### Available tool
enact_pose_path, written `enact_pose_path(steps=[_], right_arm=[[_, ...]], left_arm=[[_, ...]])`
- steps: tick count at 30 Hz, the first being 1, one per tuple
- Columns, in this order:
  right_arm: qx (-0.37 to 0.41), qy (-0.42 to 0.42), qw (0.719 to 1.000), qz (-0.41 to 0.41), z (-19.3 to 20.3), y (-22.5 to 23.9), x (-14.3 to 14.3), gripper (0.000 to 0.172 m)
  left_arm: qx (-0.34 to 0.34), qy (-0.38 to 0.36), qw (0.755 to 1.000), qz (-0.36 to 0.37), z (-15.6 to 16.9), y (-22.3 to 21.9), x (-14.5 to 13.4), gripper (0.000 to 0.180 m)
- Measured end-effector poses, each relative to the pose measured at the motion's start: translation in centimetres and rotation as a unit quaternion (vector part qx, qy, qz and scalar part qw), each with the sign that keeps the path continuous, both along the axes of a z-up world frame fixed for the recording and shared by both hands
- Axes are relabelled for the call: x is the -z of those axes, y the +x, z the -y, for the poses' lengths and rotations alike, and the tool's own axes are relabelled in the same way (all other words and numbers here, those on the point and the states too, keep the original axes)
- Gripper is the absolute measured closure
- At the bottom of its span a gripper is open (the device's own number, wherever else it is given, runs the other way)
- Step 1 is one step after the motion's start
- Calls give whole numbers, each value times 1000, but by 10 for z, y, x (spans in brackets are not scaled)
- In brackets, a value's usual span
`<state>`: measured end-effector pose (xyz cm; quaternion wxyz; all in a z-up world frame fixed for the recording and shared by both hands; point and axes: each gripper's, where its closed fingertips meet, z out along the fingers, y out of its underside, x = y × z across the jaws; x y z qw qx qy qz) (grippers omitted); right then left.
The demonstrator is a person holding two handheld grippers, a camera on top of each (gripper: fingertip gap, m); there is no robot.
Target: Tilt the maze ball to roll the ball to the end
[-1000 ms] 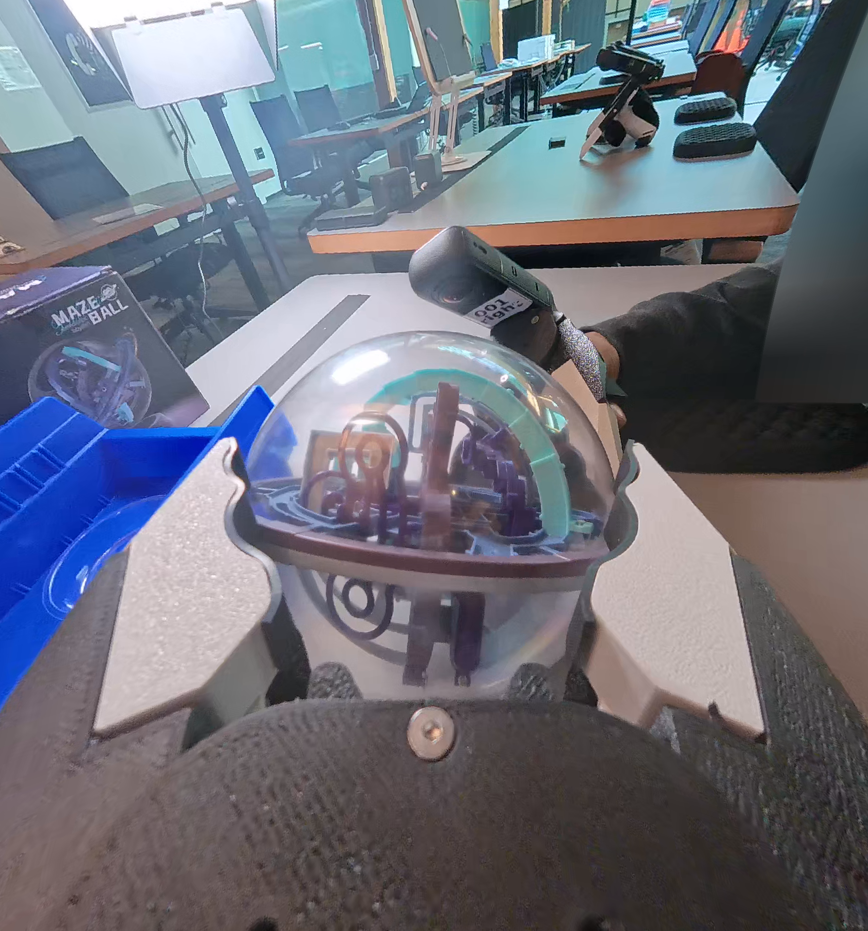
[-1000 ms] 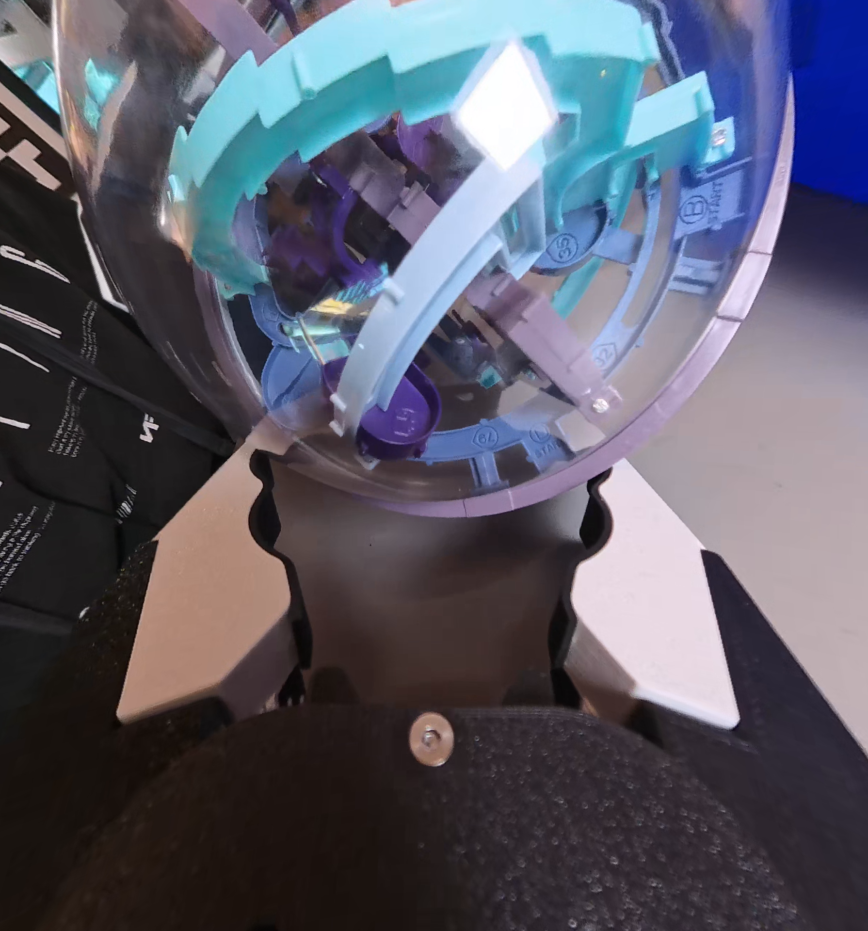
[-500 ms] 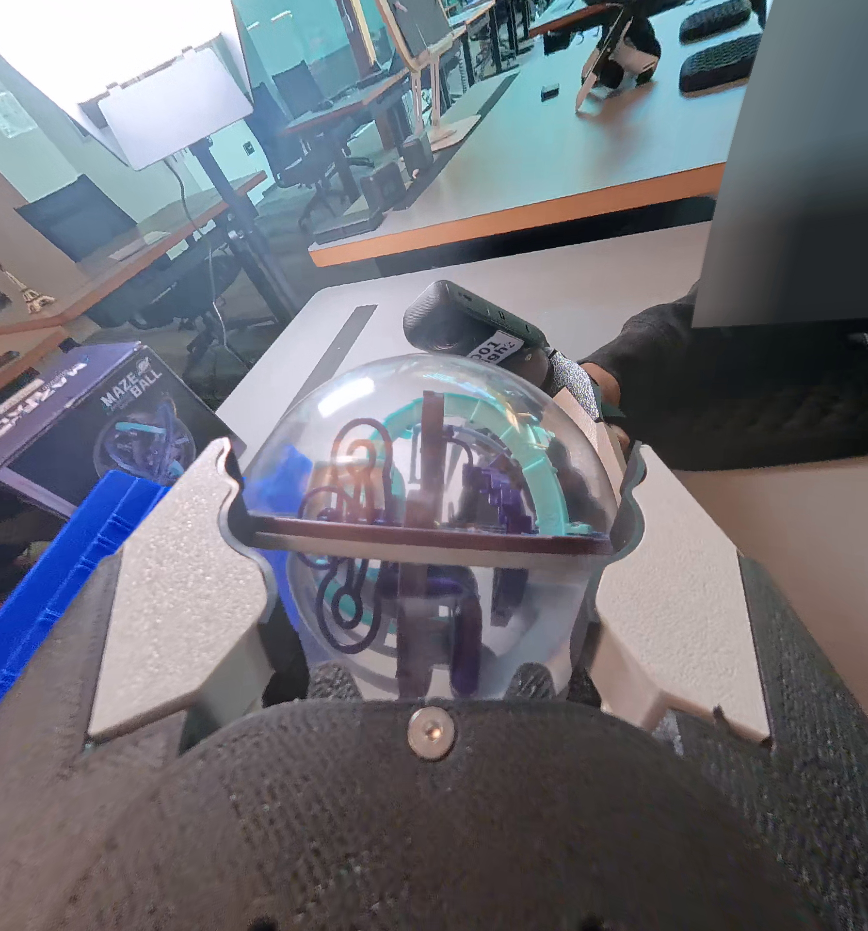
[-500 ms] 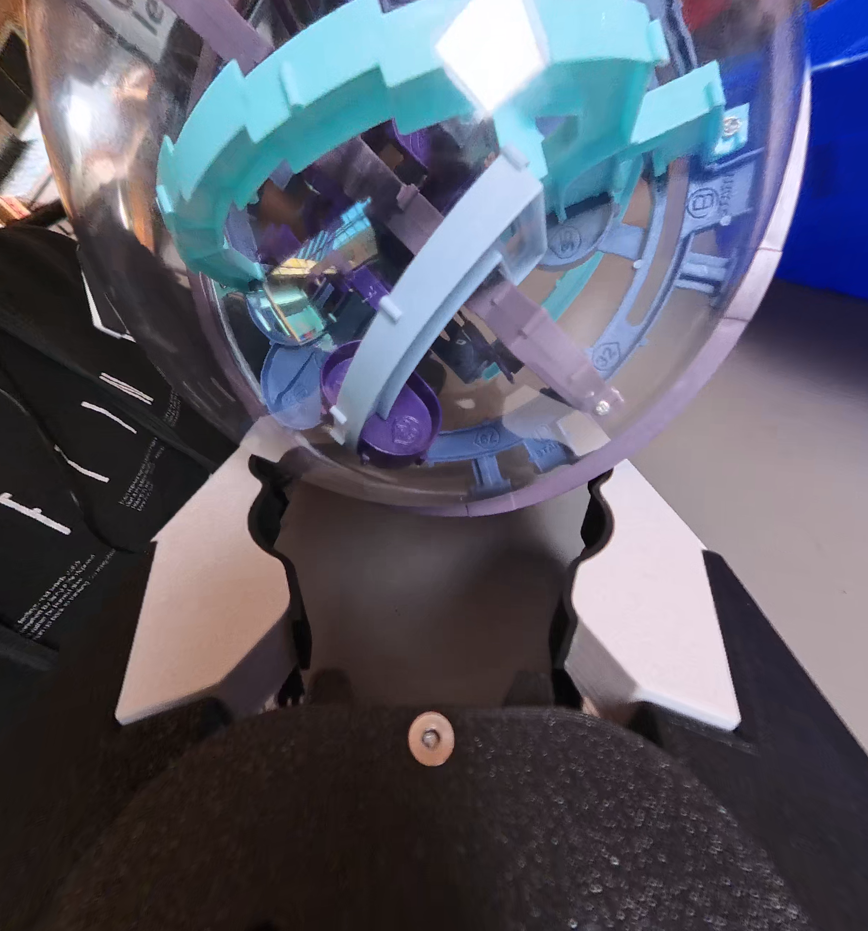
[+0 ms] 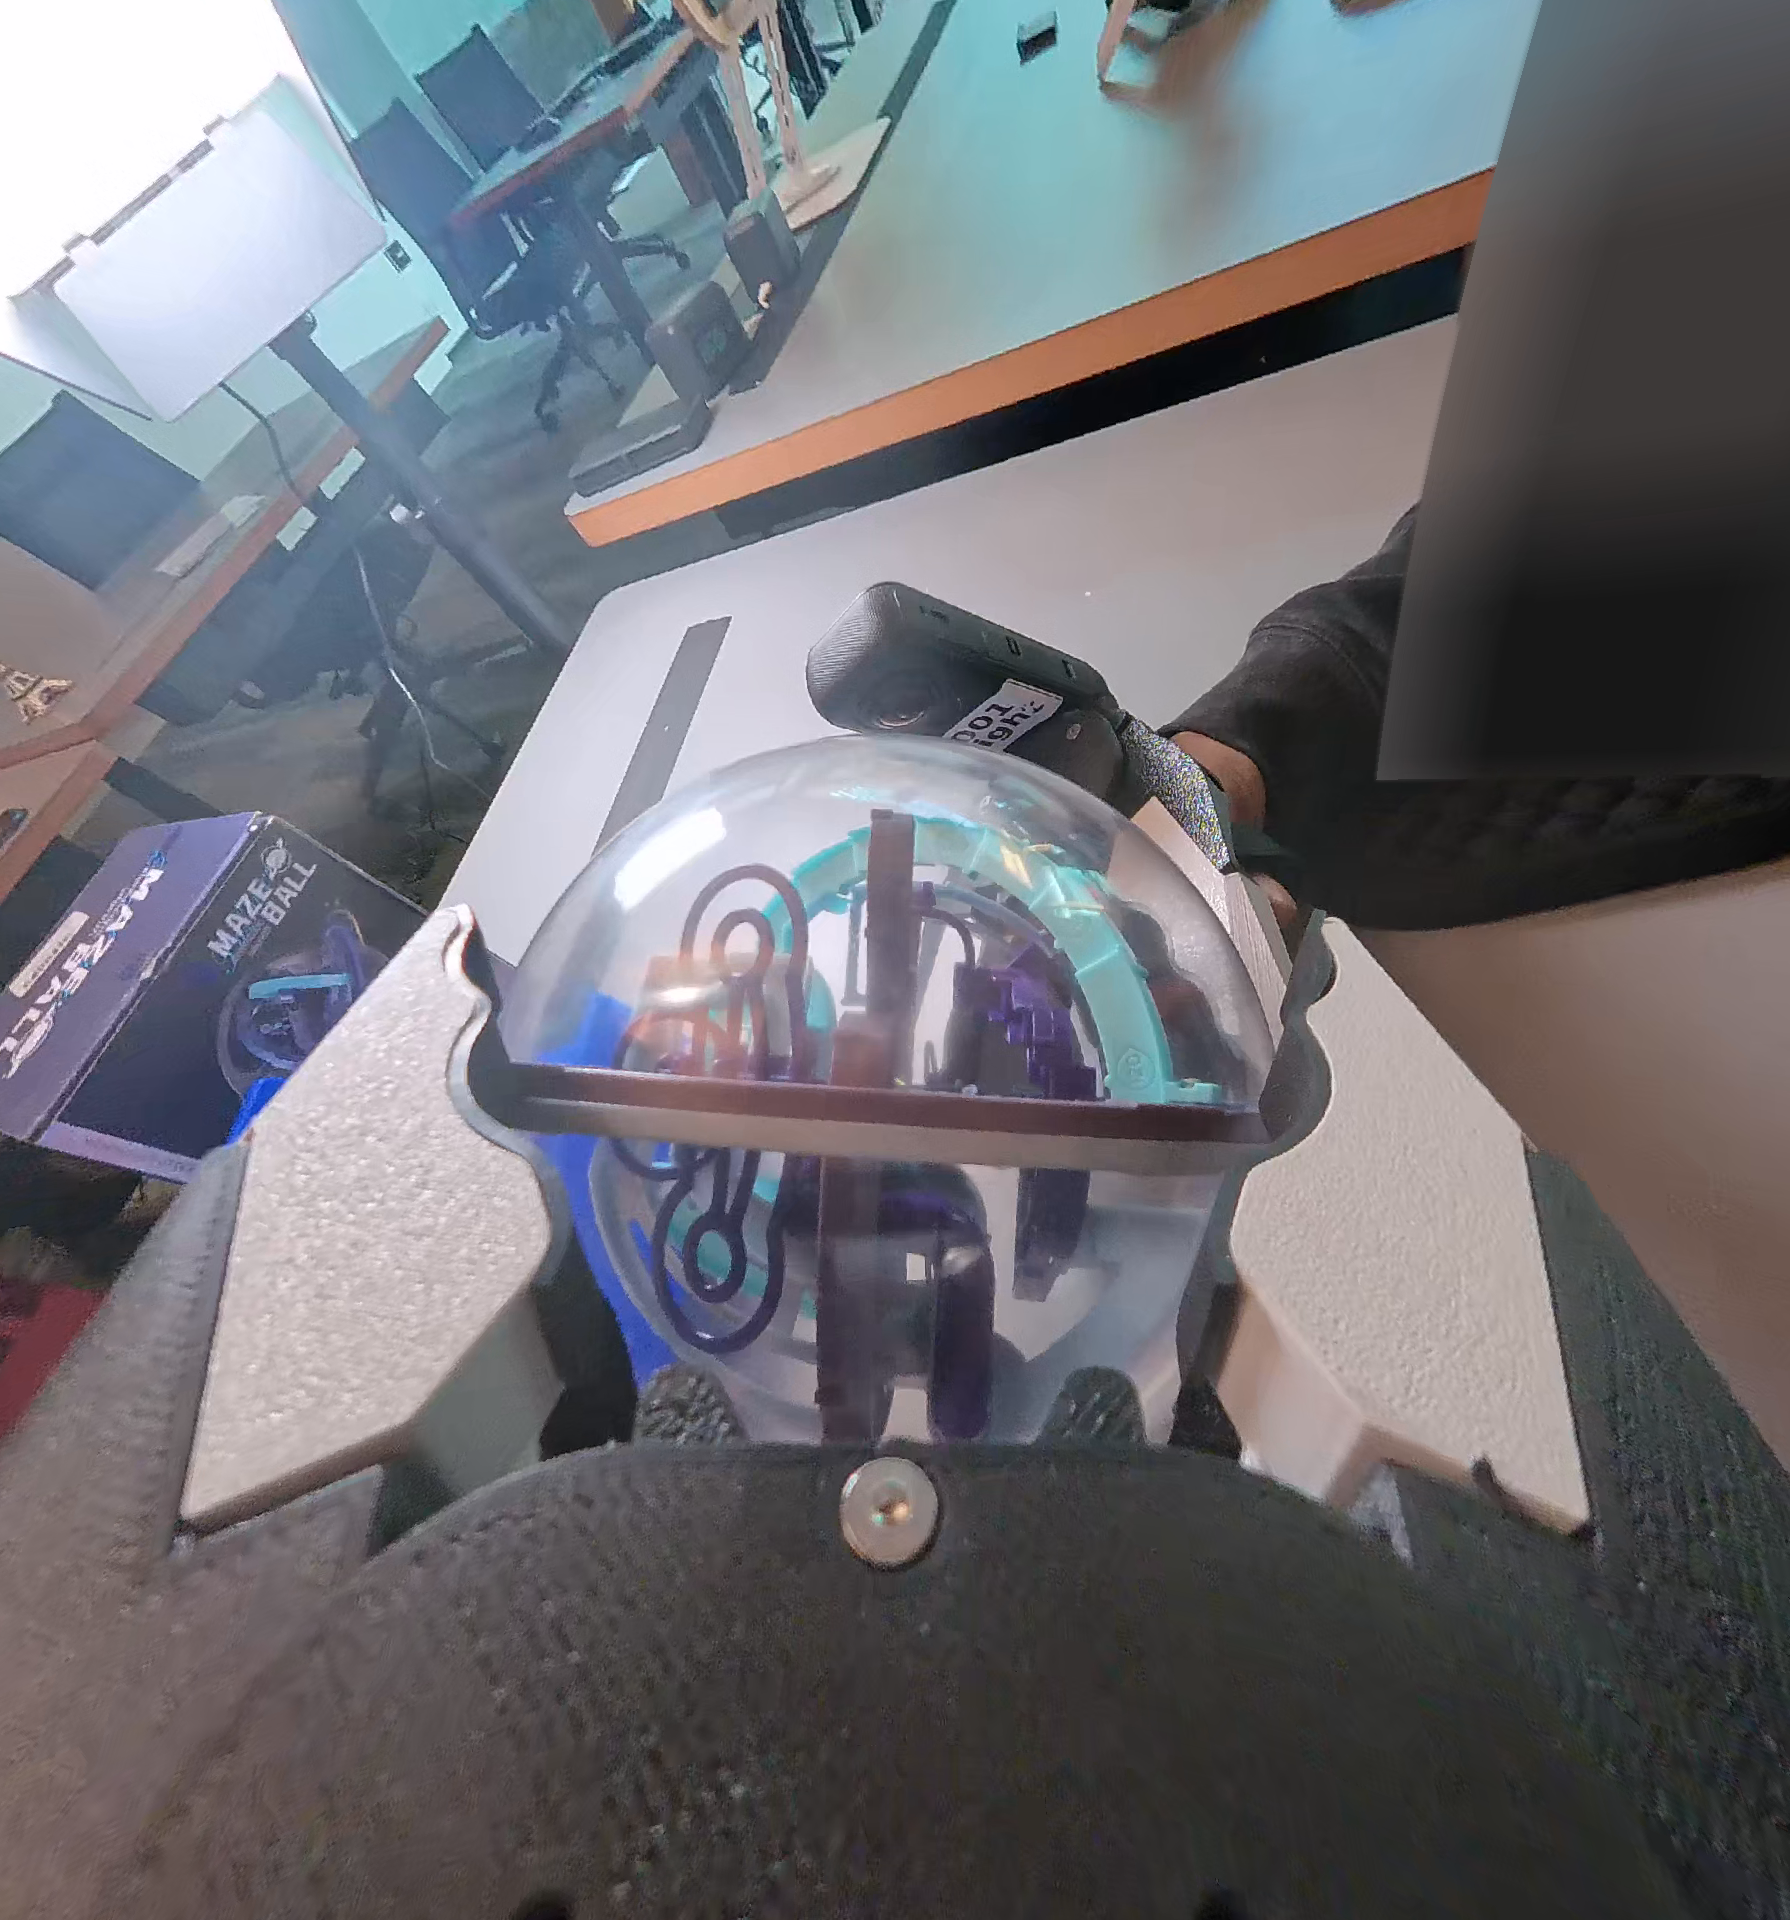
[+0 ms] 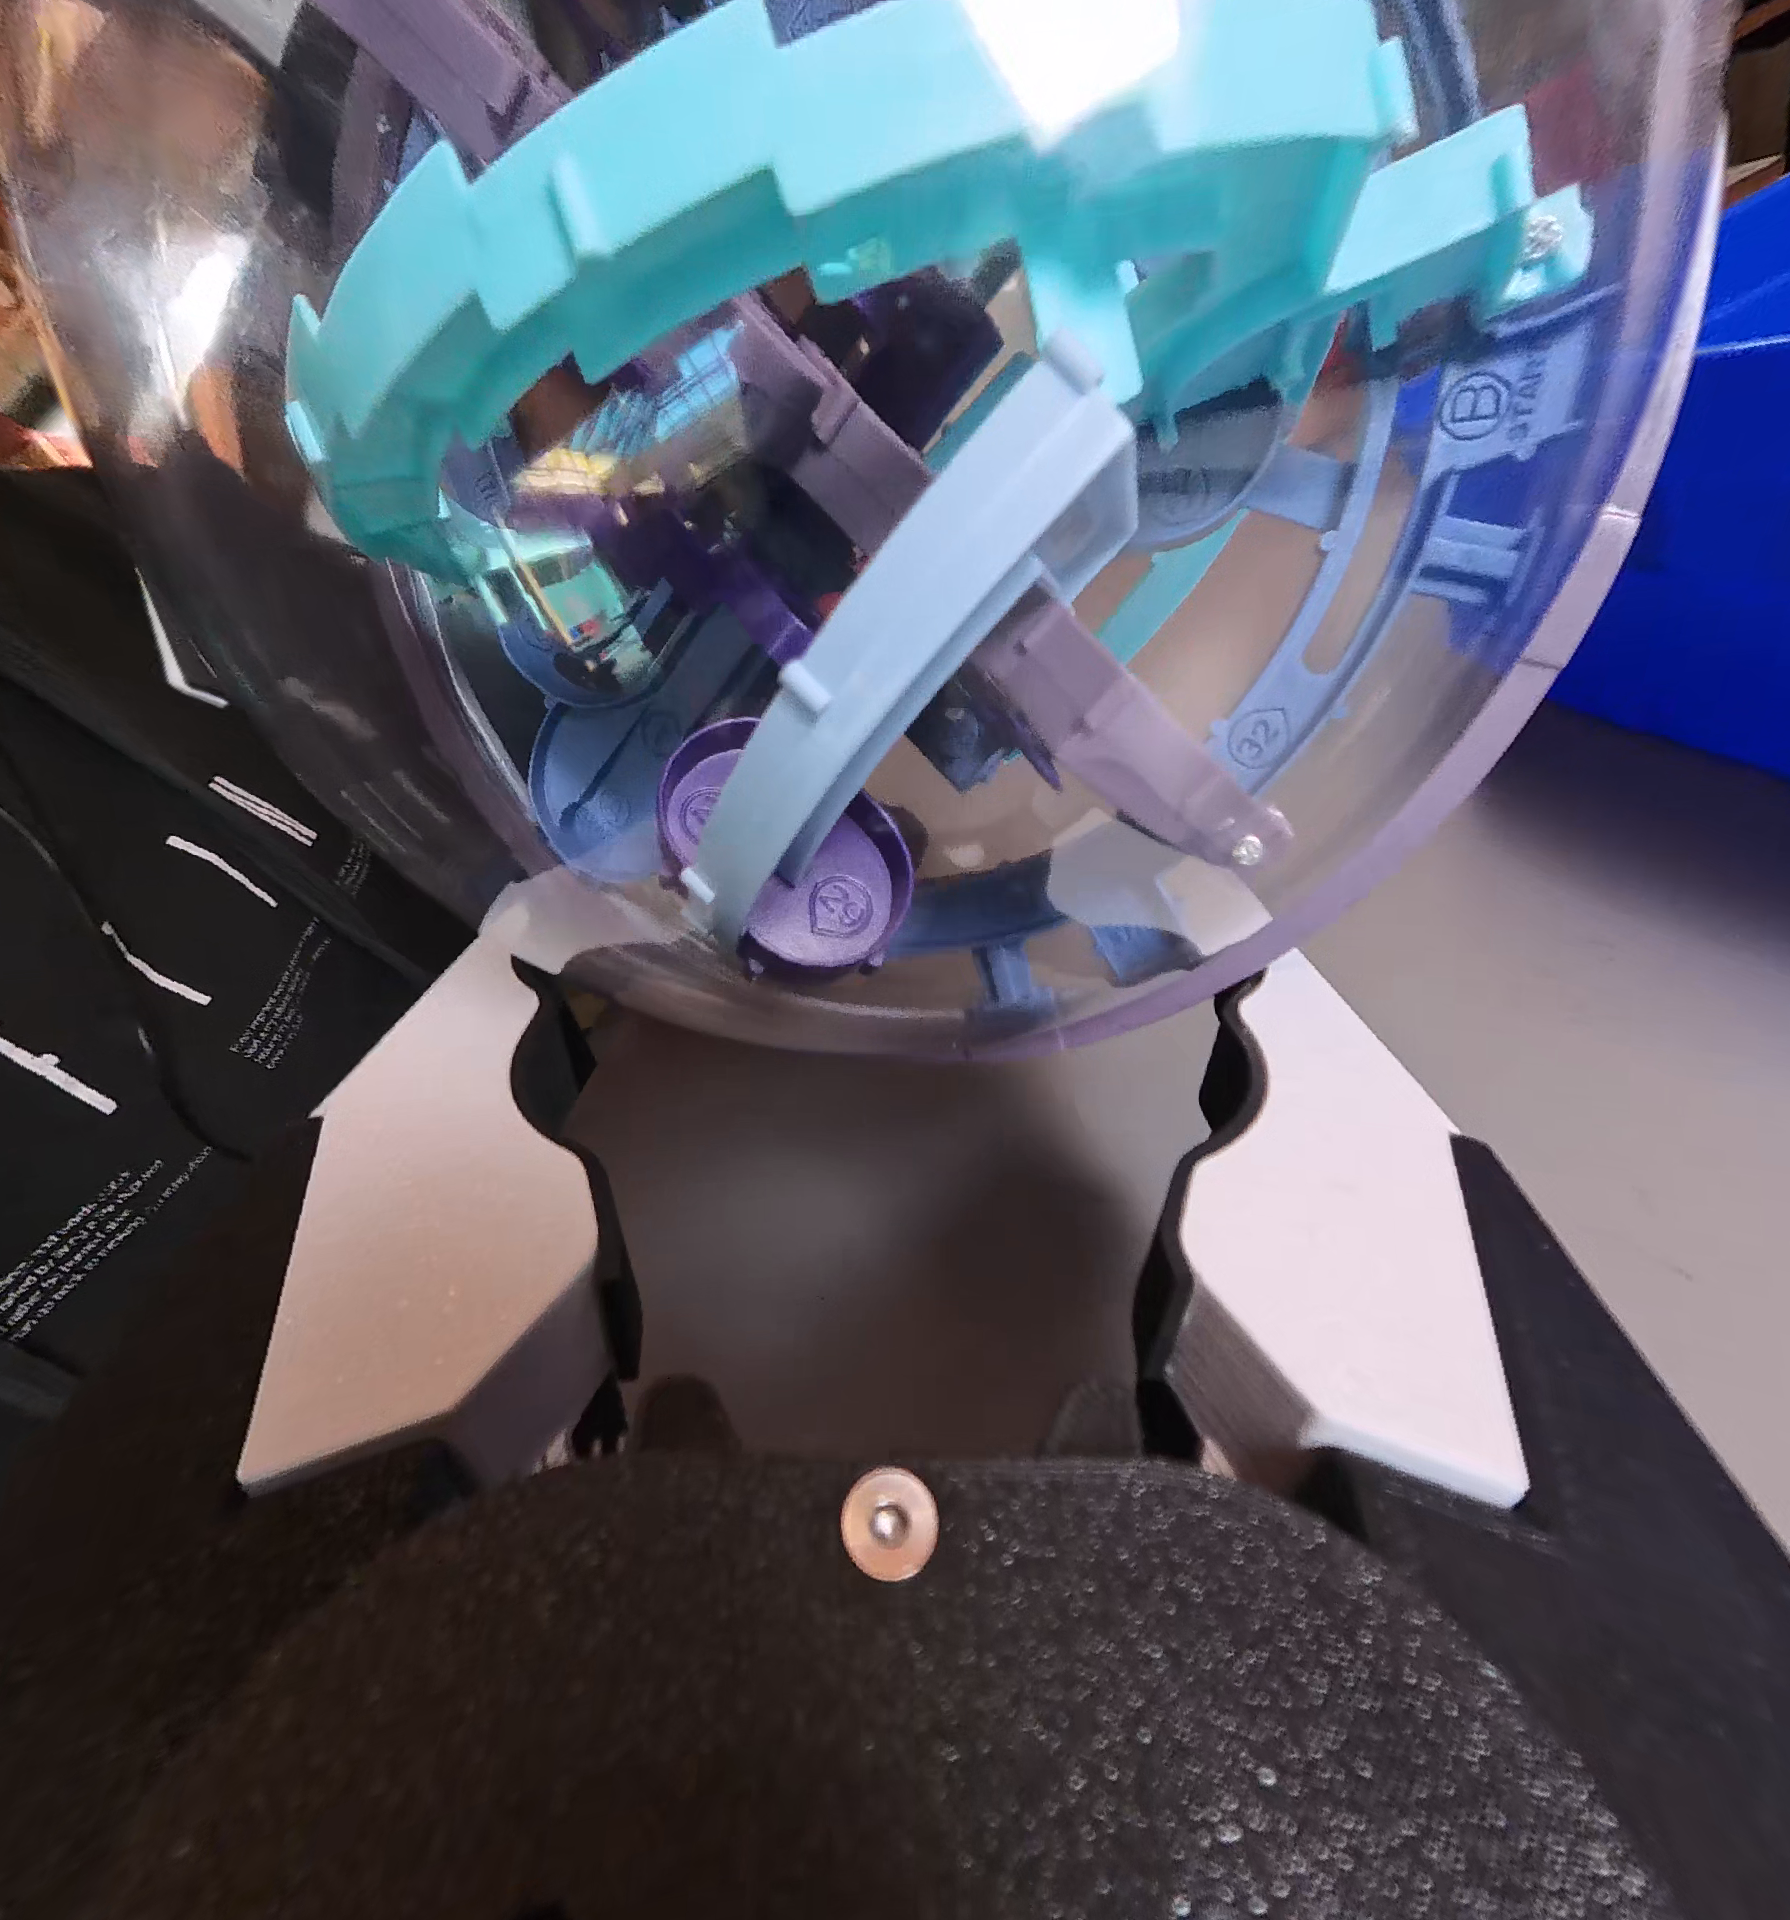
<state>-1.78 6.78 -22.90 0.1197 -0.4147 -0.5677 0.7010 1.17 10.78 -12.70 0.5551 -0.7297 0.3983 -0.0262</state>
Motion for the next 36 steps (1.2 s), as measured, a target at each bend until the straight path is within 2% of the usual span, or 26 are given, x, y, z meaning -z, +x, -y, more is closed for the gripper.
enact_pose_path(steps=[12,36], right_arm=[[3,7,1000,-14,1,4,-4,49],[42,72,995,-58,-2,5,-6,50]], left_arm=[[17,-15,999,-45,-3,13,-3,34],[53,20,991,-121,4,33,-4,34]])
